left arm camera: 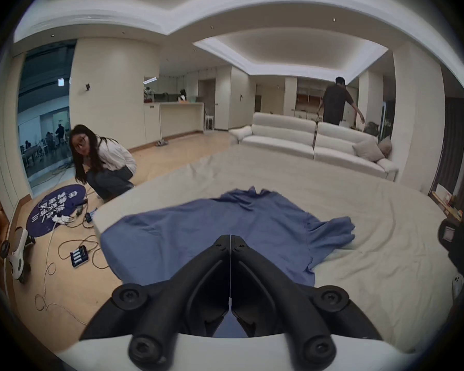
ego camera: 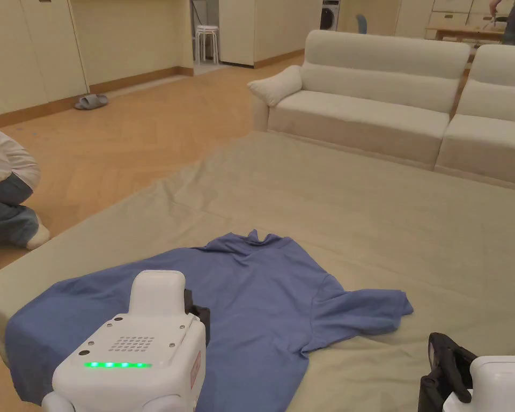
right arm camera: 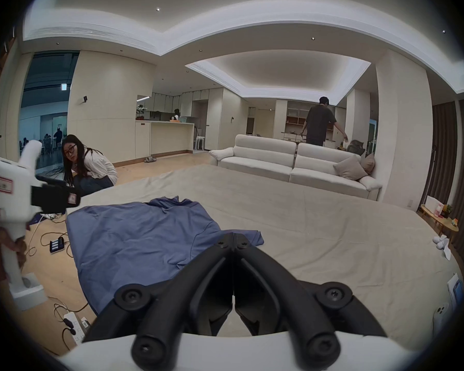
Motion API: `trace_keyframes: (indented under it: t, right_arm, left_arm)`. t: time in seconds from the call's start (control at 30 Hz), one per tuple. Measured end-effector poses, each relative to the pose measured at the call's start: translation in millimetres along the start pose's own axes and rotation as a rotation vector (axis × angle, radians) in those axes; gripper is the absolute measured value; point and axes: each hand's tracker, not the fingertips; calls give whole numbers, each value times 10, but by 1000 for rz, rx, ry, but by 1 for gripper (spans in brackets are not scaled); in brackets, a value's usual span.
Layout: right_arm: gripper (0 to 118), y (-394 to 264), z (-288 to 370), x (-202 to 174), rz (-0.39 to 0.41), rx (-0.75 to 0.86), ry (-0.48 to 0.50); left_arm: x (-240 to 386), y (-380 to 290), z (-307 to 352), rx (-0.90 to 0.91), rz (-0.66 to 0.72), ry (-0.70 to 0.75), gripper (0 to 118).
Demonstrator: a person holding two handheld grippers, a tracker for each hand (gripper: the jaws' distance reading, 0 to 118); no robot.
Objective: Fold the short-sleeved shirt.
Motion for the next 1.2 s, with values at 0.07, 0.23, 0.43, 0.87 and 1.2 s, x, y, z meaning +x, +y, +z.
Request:
trace_keyframes:
  t: [0.07,0.23,0.43,0.87,1.2]
  right_arm:
    - [0,-39,-91,39,-16,-17,-5]
    - [0,-133,-242,113,-12,-44,-31]
    - [0,-251,-356,279,-22,-86,-62]
    - [0,-459,-440,390,-105,-181,-79]
    - [0,-417,-351,400,-115,-211,-92]
  left_arm:
    - [14,-15,-354,-42,-3,-10,35]
    - [157,-163,-1181,-197,9,-44,117]
    - [408,-302,-1930,-379,-111,-32,117]
    - [453,-331,-2161,-462,-71,-21,78]
    - [316,-264,-2156,-474,18,5,2]
